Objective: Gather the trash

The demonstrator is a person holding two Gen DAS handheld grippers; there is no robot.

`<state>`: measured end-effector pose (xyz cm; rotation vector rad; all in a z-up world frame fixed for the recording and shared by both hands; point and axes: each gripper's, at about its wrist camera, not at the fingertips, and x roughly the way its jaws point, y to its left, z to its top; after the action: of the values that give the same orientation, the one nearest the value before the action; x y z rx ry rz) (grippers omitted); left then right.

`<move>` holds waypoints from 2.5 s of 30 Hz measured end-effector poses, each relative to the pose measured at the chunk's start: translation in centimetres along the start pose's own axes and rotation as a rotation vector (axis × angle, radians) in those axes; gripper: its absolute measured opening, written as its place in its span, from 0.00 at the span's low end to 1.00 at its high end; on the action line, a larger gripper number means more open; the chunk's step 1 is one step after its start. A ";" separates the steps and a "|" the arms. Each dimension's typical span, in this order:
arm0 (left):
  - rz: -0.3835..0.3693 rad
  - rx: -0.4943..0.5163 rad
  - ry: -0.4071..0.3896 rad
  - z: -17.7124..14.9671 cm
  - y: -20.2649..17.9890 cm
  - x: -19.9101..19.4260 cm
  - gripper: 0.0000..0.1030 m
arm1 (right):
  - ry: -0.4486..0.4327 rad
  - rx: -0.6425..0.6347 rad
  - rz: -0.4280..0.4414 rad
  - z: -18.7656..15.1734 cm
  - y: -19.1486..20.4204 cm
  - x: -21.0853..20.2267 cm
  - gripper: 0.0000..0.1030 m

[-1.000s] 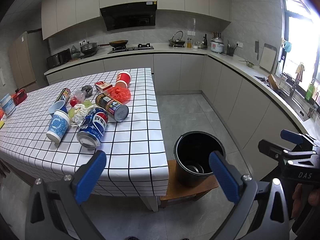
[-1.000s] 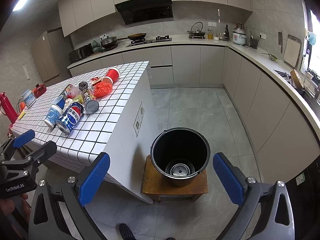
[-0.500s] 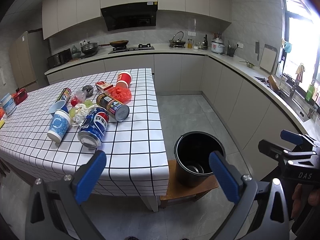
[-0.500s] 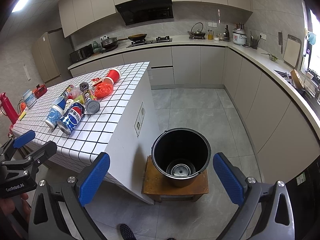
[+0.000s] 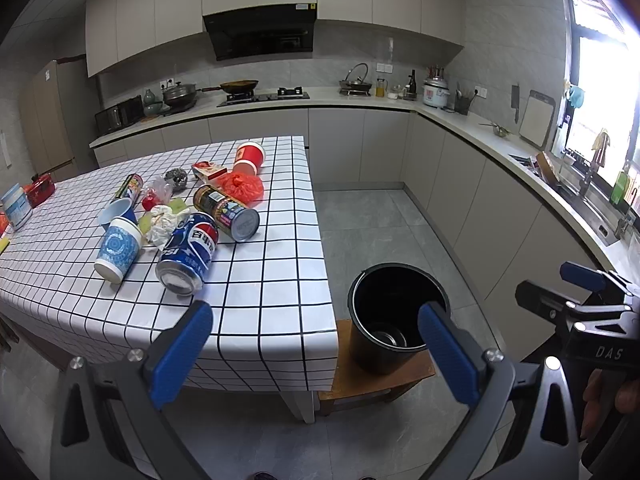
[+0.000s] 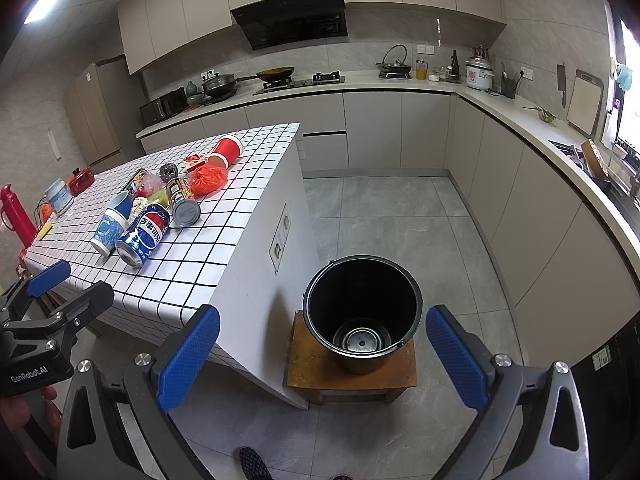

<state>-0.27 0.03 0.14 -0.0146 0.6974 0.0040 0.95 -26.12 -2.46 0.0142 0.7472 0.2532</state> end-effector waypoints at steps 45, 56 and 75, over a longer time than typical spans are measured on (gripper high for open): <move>0.183 -0.231 0.104 1.4 26.6 12.0 0.80 | 0.130 -0.143 0.293 11.2 18.2 19.1 0.58; 0.142 -0.265 0.178 2.2 29.6 17.8 0.65 | 0.229 -0.185 0.326 13.8 23.0 28.6 0.54; 0.143 -0.288 0.193 3.5 31.1 20.5 0.58 | 0.343 -0.226 0.393 15.7 26.9 35.5 0.59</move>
<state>17.40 31.16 -10.70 -0.2436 0.8846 0.2428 30.54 9.47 -11.99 -0.0995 1.0519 0.7272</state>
